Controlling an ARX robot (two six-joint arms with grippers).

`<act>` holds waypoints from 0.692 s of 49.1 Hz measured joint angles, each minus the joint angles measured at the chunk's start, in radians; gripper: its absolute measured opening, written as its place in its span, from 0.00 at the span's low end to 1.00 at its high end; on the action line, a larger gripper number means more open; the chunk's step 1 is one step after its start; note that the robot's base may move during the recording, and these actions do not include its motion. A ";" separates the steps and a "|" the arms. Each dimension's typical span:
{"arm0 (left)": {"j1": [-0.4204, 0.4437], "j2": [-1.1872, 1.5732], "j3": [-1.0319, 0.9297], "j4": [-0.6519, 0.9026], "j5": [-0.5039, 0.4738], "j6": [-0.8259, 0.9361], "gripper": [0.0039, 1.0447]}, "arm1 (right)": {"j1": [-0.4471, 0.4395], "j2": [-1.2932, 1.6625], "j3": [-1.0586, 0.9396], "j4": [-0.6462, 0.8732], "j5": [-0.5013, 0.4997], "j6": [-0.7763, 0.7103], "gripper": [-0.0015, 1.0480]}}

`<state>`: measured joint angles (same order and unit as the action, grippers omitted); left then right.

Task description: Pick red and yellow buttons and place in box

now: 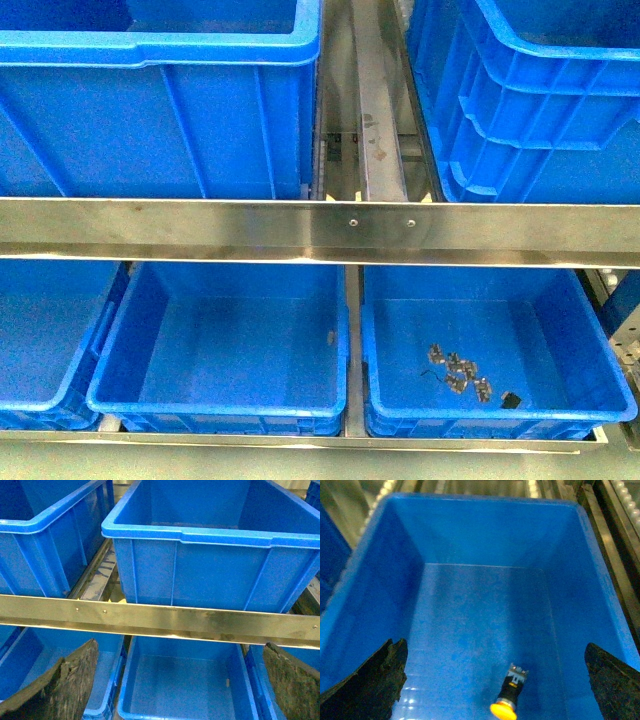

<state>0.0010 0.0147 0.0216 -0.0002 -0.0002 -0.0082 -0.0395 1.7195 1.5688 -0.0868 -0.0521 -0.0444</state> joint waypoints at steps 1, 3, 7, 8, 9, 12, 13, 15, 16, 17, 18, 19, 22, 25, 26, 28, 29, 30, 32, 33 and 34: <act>0.000 0.000 0.000 0.000 0.000 0.000 0.93 | 0.000 -0.015 -0.017 0.007 -0.003 0.000 0.97; 0.000 0.000 0.000 0.000 0.000 0.000 0.93 | 0.000 -0.075 -0.081 0.040 -0.021 0.009 0.97; 0.000 0.000 0.000 0.000 0.000 0.000 0.93 | 0.000 -0.191 -0.222 0.147 -0.024 0.011 0.97; 0.000 0.000 0.000 0.000 0.000 0.000 0.93 | 0.000 -0.220 -0.257 0.174 -0.024 0.011 0.97; 0.000 0.000 0.000 0.000 0.000 0.000 0.93 | 0.000 -0.235 -0.274 0.187 -0.026 0.013 0.97; 0.000 0.000 0.000 0.000 0.000 0.000 0.93 | 0.000 -0.325 -0.375 0.263 -0.028 0.029 0.97; 0.000 0.000 0.000 0.000 0.000 0.000 0.93 | 0.003 -0.357 -0.406 0.275 -0.016 0.031 0.96; 0.000 0.000 0.000 0.000 0.000 0.000 0.93 | 0.014 -0.408 -0.453 0.280 0.023 0.031 0.91; 0.000 0.000 0.000 0.000 0.000 0.000 0.93 | 0.018 -0.446 -0.490 0.288 0.039 0.033 0.88; 0.000 0.000 0.000 0.000 0.000 0.000 0.93 | 0.021 -0.485 -0.531 0.298 0.046 0.033 0.85; 0.000 0.000 0.000 0.000 0.000 0.000 0.93 | 0.027 -0.544 -0.594 0.310 0.048 0.034 0.80; 0.000 0.000 0.000 0.000 0.000 0.000 0.93 | 0.031 -0.606 -0.661 0.320 0.048 0.034 0.75; 0.000 0.000 0.000 0.000 0.000 0.000 0.93 | 0.037 -0.755 -0.835 0.345 0.048 0.034 0.61; 0.000 0.000 0.000 0.000 0.000 0.000 0.93 | 0.038 -0.819 -0.924 0.372 0.048 0.034 0.53; 0.000 0.000 0.000 0.000 0.000 0.000 0.93 | 0.038 -0.837 -0.955 0.383 0.048 0.034 0.50; 0.000 0.000 0.000 0.000 0.000 0.000 0.93 | 0.038 -0.865 -1.008 0.403 0.051 0.034 0.43; 0.000 0.000 0.000 0.000 0.000 0.000 0.93 | 0.038 -0.870 -1.020 0.408 0.053 0.034 0.41; 0.000 0.000 0.000 0.000 0.000 0.000 0.93 | 0.038 -0.880 -1.043 0.417 0.052 0.034 0.38; 0.000 0.000 0.000 0.000 0.000 0.000 0.93 | 0.038 -0.896 -1.088 0.432 0.052 0.034 0.31; 0.000 0.000 0.000 0.000 0.000 0.000 0.93 | 0.038 -0.903 -1.107 0.439 0.052 0.034 0.28; 0.000 0.000 0.000 0.000 0.000 0.000 0.93 | 0.038 -0.911 -1.127 0.445 0.052 0.034 0.25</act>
<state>0.0010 0.0147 0.0216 -0.0002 -0.0002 -0.0082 -0.0017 0.8089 0.4416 0.3584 0.0002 -0.0105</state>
